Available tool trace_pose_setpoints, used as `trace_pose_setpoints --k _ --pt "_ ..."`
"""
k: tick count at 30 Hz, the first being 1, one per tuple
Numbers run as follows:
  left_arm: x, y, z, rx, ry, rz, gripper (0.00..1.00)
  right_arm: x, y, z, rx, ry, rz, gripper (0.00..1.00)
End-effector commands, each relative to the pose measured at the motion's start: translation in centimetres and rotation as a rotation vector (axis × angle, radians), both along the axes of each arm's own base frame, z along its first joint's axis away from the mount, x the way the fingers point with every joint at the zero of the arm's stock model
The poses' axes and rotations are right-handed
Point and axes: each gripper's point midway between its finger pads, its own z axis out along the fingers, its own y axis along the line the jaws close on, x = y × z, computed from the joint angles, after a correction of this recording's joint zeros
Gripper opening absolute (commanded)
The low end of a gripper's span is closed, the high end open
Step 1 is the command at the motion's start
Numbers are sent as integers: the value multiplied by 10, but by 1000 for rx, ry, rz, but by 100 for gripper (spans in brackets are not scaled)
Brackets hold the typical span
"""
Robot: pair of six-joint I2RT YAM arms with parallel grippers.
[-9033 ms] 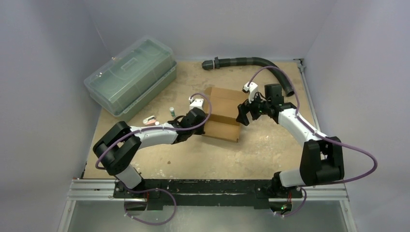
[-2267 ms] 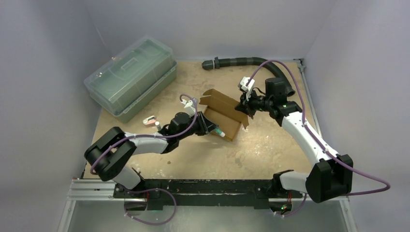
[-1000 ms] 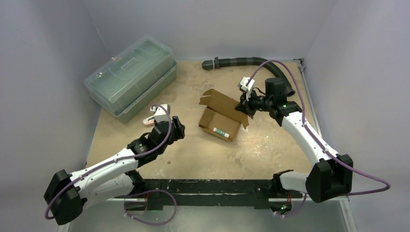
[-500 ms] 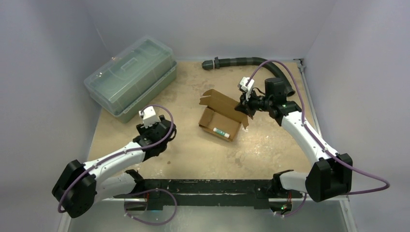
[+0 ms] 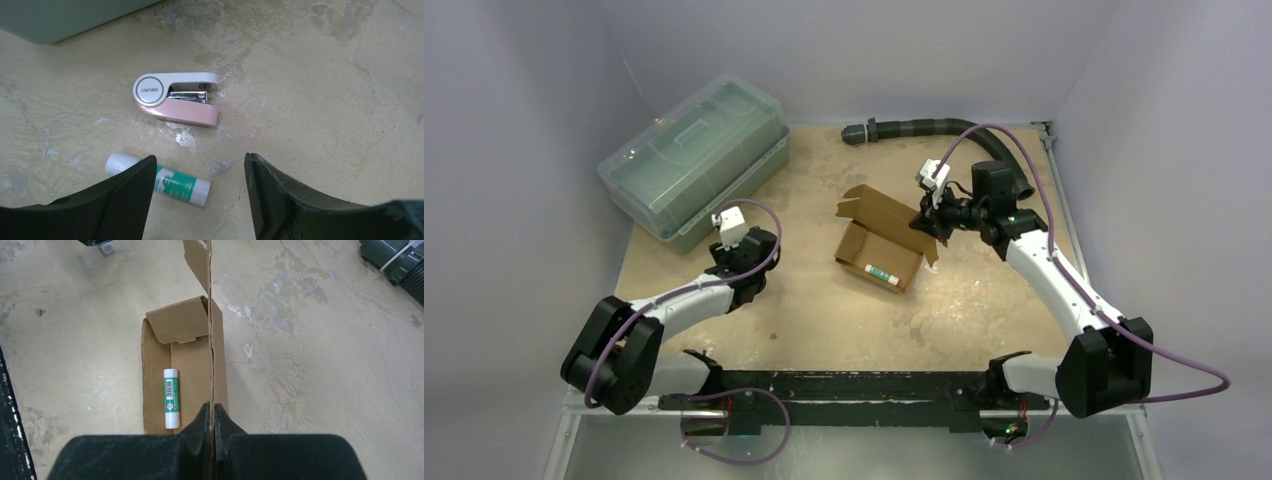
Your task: Fold the paper box
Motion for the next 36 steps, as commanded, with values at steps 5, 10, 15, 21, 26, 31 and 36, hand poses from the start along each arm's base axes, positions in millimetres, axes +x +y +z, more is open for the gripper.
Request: trace_pose_setpoints --k 5,10,15,21,26,31,36 --pt "0 -1 19 -239 -32 148 74 -2 5 2 18 -14 31 0" --pt "-50 0 14 -409 102 352 72 -2 6 2 20 -12 36 0" --pt "-98 3 -18 -498 215 469 60 -2 6 2 21 -10 38 0" --pt "-133 11 -48 -537 266 589 60 -3 6 3 22 -10 39 0" --pt "-133 15 -52 -512 268 608 62 -4 7 4 24 -11 42 0" --pt "-81 3 2 -494 137 429 62 -4 7 5 24 -15 43 0" --pt "-46 33 56 -201 29 333 70 -4 6 6 24 -18 45 0"
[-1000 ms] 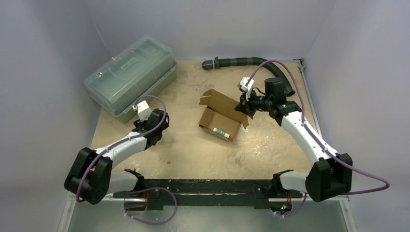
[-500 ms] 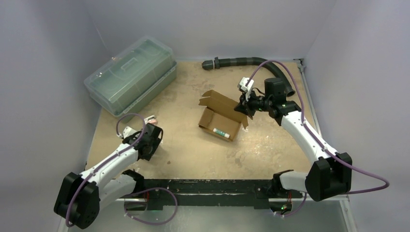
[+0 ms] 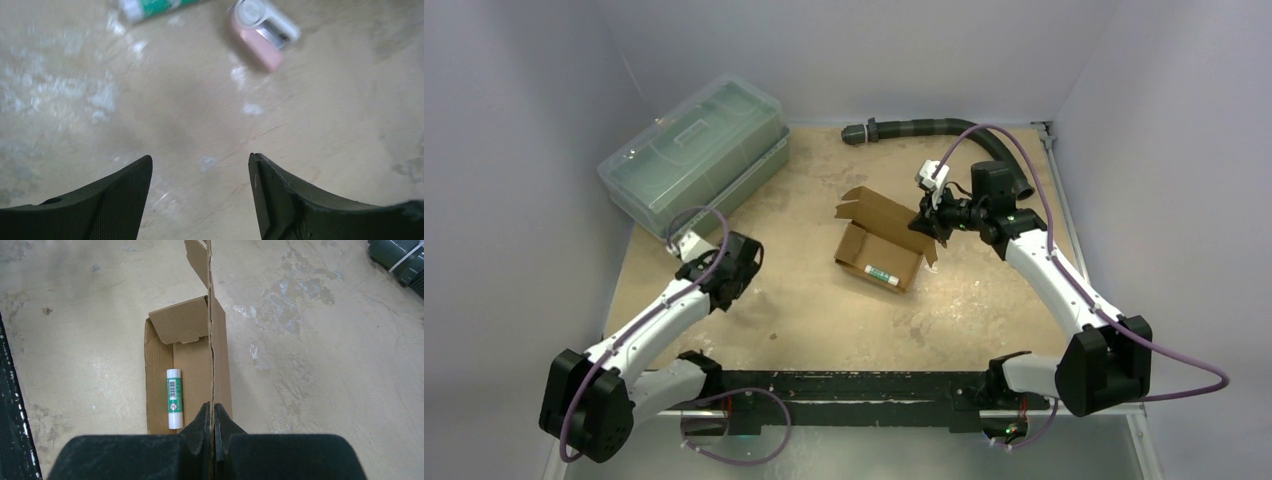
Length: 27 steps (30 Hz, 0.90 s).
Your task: Fold the paper box
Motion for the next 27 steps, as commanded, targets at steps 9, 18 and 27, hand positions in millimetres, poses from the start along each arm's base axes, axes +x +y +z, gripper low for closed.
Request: trace_pose_setpoints --k 9,18,27 --pt "80 31 61 485 -128 -280 94 -6 5 12 25 -37 38 0" --pt "109 21 47 518 -194 -512 94 -9 6 16 37 -41 54 0" --pt "128 18 37 240 -248 -252 93 -12 7 19 41 -48 63 0"
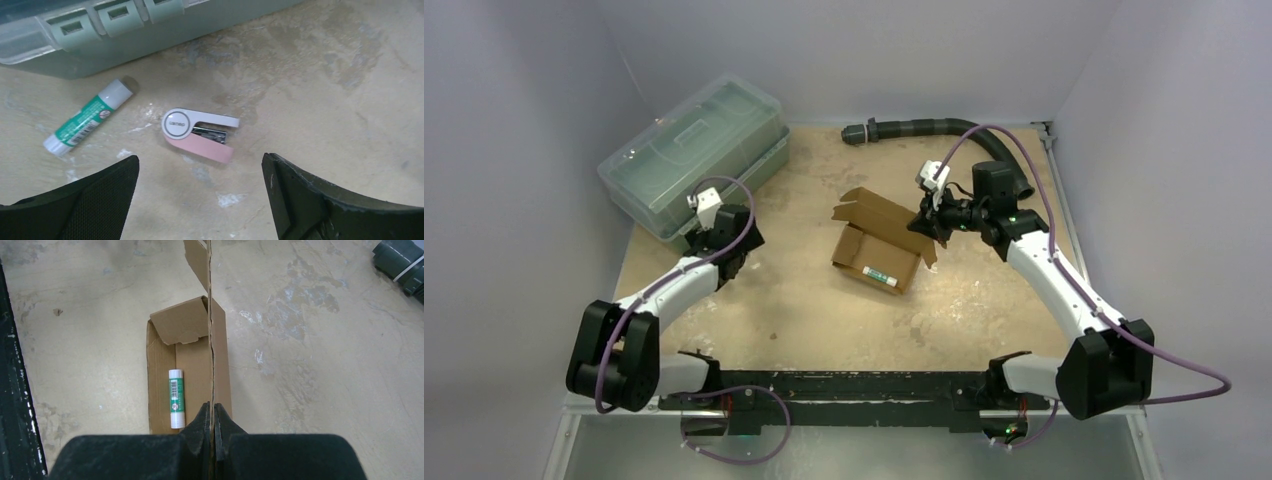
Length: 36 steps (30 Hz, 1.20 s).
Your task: Fold the paper box
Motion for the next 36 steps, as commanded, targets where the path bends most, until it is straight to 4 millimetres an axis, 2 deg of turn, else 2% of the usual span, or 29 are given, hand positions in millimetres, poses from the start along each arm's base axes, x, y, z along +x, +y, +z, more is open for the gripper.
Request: trace_pose_setpoints --k 1,4,8,10,14,18,24,28,32,36 --pt "26 -15 17 -197 -151 90 95 -7 4 14 24 -43 39 0" --pt "28 -16 3 -278 -154 177 97 -7 4 14 24 -44 40 0" --pt "18 0 -20 -318 -143 409 97 -7 4 13 25 -40 43 0" --pt "21 4 -30 -328 -137 497 97 -7 5 12 24 -38 45 0" --pt "35 3 -38 -338 -137 546 97 -7 5 11 22 -36 46 0" --pt "46 2 -37 -354 -167 561 96 -7 4 11 20 -37 44 0" --pt "31 4 -60 -342 -48 681 89 -6 4 8 16 -31 46 0" --pt "24 -2 -76 -355 15 685 77 -6 4 9 16 -34 45 0" --pt "18 -7 -85 -354 79 659 43 -6 4 10 15 -37 43 0" --pt "13 -18 -79 -392 109 581 18 -6 4 10 16 -39 44 0"
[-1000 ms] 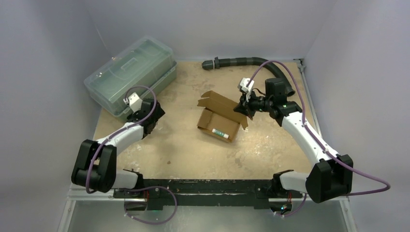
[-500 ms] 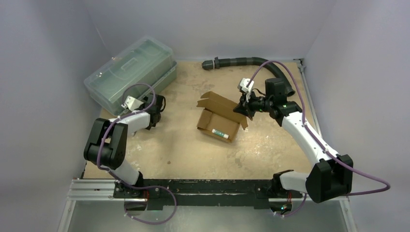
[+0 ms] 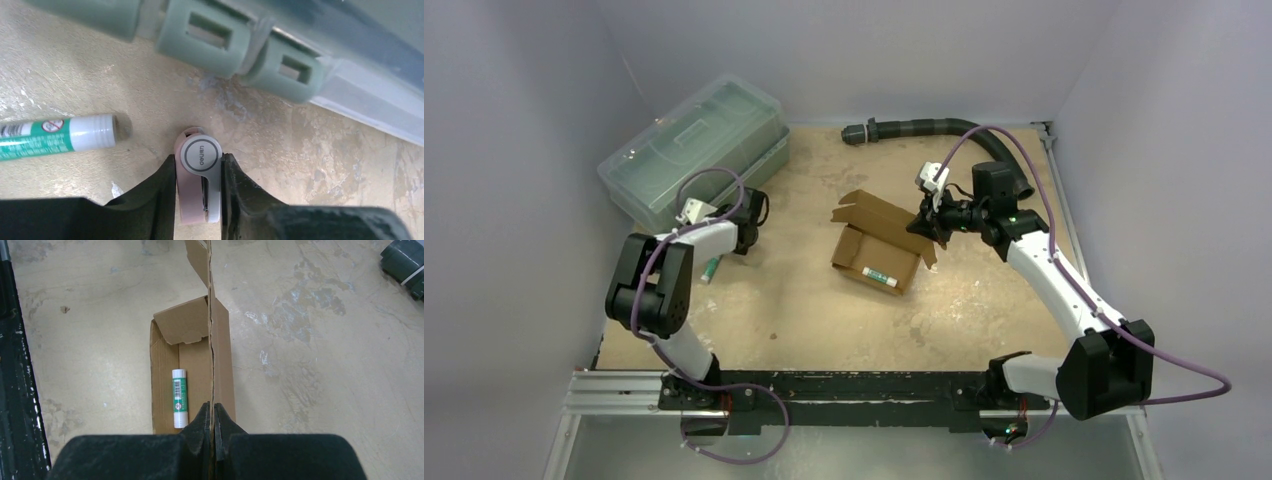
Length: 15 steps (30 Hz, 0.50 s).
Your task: Fold the paper box
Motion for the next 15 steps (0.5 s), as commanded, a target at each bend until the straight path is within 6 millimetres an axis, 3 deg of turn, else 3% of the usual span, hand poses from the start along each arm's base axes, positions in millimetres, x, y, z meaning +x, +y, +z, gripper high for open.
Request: trace_pose_setpoints --k 1,4,8,11,13,15 --pt "-37 -21 -27 -112 154 -116 15 -2 2 10 11 -39 20 0" --pt "-38 -34 -3 -143 88 -245 8 -3 2 10 12 -39 19 0" --pt "-45 -60 46 -188 -59 -493 0 -2 2 10 13 -40 20 0" --pt "-54 -104 97 -259 -293 -808 0 -2 2 9 12 -36 19 0" --pt "-70 -141 135 -354 -541 -1029 0 -1 2 9 11 -38 16 0" --pt "-92 -164 153 -441 -655 -1131 0 -1 2 9 10 -37 14 0"
